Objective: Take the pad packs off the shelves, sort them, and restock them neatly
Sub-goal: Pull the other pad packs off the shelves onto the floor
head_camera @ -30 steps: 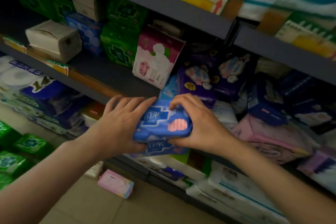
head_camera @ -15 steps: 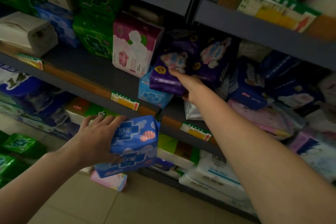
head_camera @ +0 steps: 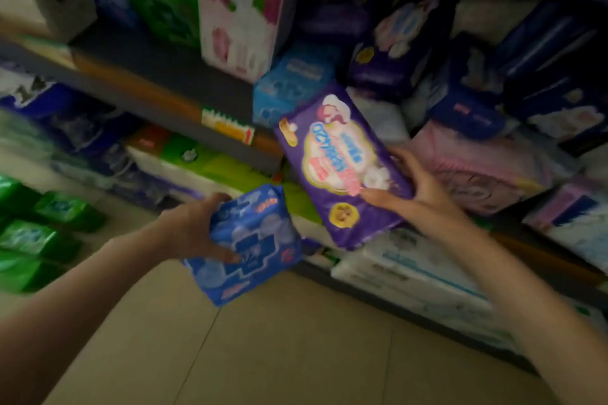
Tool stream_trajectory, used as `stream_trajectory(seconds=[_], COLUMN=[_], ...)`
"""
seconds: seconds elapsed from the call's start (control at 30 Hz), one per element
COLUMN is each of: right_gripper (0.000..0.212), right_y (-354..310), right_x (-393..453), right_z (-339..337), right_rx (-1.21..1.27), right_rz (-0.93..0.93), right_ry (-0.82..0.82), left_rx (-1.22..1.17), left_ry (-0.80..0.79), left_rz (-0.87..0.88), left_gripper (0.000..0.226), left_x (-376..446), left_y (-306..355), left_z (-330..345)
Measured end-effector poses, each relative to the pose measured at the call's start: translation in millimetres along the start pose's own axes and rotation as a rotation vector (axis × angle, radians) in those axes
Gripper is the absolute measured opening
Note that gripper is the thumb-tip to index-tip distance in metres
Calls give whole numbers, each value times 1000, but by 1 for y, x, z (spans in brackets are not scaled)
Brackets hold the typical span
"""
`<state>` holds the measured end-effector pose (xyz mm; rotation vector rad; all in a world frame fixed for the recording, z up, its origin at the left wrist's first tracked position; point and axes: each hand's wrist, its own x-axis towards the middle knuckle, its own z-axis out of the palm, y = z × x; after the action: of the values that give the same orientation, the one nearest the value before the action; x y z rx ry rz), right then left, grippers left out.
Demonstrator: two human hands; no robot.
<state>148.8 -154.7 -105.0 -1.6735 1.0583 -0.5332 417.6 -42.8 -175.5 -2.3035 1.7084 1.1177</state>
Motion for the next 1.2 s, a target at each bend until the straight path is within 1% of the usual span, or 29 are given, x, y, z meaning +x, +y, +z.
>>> stream_trajectory(seconds=[0.07,0.13,0.17,0.23,0.3,0.37,0.43,0.47,0.57,0.67,0.77,0.83,0.9,0.97,1.0,1.03,1.07,1.13,1.17,1.2], right_gripper=[64,67,69,72,75,78,78,77,66,53,50,44,40,41,43,46,51,62,61,57], right_y=[23,57,77,119,173,233,291,319,392,451,500,521,529,528,523,519,513,496,482,462], right_x=[-18,-28,-31,-33,-32,-30,-28,-29,-29,-27,-15,-4,8,20,27,31,35,42,46,52], right_z=[0,6,13,29,54,81,105,114,137,153,173,192,214,238,249,257,265,272,274,277], right_rx=[-51,-223,-368,-704,-945,-1080,-1149,-1157,-1166,-1182,-1102,-1031,-967,-905,-866,-867,-937,-1161,-1192,-1144], right_rz=[66,144,175,167,93,72,139,181,273,291,252,183,97,47,80,134,191,266,289,303], right_ry=[-94,-181,-227,-329,-425,-517,-588,-587,-509,-373,-288,-250,-214,-210,-227,-280,-363,-500,-513,-492], left_rx=[-65,-32,-13,19,109,261,373,396,453,472,479,425,384,381,370,356,338,289,280,277], left_ry=[-26,-36,-41,-70,-83,-111,-134,-127,-70,-7,61,117,188,243,264,256,236,202,184,161], left_rz=[-51,-97,-105,-98,-61,5,44,46,69,74,79,100,158,201,202,181,149,81,45,13], left_gripper=[110,101,100,101,102,102,99,97,89,81,80,83,84,85,85,86,86,87,88,89], left_x=[4,11,14,21,37,63,95,115,173,204,223,225,222,218,215,211,205,193,186,178], left_y=[-15,-32,-41,-58,-77,-90,-95,-97,-97,-95,-112,-132,-151,-168,-174,-178,-182,-190,-194,-201], left_z=[23,52,68,102,148,199,247,270,327,365,391,405,412,410,408,404,399,387,378,368])
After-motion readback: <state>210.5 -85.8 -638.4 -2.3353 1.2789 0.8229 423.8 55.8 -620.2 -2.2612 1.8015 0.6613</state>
